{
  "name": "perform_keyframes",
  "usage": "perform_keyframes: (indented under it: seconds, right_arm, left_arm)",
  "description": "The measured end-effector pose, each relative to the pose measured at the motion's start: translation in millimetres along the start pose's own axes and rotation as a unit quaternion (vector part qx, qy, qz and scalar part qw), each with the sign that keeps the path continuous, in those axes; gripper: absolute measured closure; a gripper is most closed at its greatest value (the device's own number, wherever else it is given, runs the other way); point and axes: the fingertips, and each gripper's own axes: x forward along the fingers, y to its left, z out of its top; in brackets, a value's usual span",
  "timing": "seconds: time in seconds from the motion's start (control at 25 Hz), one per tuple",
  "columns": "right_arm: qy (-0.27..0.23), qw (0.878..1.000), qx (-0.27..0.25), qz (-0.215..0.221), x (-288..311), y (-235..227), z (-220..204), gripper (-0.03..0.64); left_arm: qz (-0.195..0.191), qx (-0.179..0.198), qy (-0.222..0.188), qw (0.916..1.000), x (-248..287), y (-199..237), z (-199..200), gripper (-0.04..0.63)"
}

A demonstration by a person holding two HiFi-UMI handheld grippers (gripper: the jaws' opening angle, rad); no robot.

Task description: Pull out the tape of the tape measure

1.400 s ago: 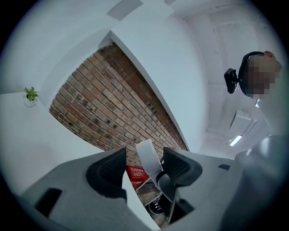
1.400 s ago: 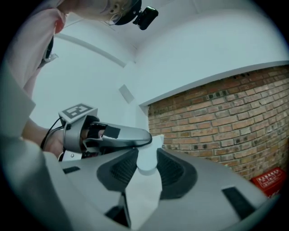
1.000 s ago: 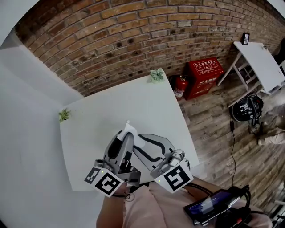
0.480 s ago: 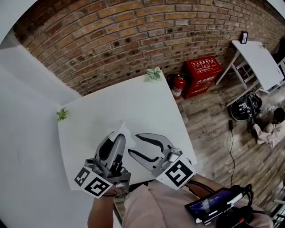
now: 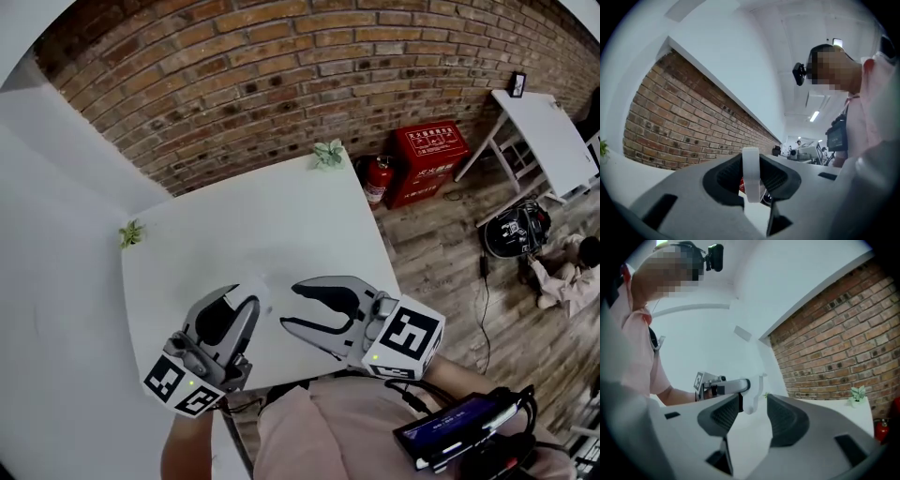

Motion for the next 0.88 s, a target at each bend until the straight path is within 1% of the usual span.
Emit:
perform_keyframes:
  seconds: [0.08,0.2,0.32,0.44,0.56,0.72,0.88]
  right_arm:
    - [0.0,0.999,0.043,0.018,-4,0,2,0.422]
    - [0.002,0.994,0.103,0.046,-8,2,5,0.422]
    - [0.007,0.987,0.149,0.066,-7,4,4,0.435]
    - [0.022,0.976,0.196,0.089,-6,10,-2,0.439]
    - [0.031,0.964,0.242,0.11,-4,15,-9,0.442]
    - [0.05,0.953,0.271,0.125,0,18,-19,0.449]
    - [0.063,0.946,0.293,0.125,3,17,-29,0.46]
  left_arm:
    - [-0.018,0.038,0.015,0.999,-2,-6,-5,0.494]
    - [-0.052,0.091,0.035,0.9939,-7,-18,-13,0.494]
    - [-0.086,0.113,0.061,0.988,-15,-29,-28,0.494]
    - [-0.109,0.146,0.064,0.9812,-22,-37,-39,0.494]
    - [-0.128,0.174,0.063,0.9742,-26,-44,-46,0.494]
    - [-0.138,0.208,0.072,0.9657,-24,-47,-54,0.494]
    - [-0.15,0.246,0.088,0.9535,-22,-50,-62,0.494]
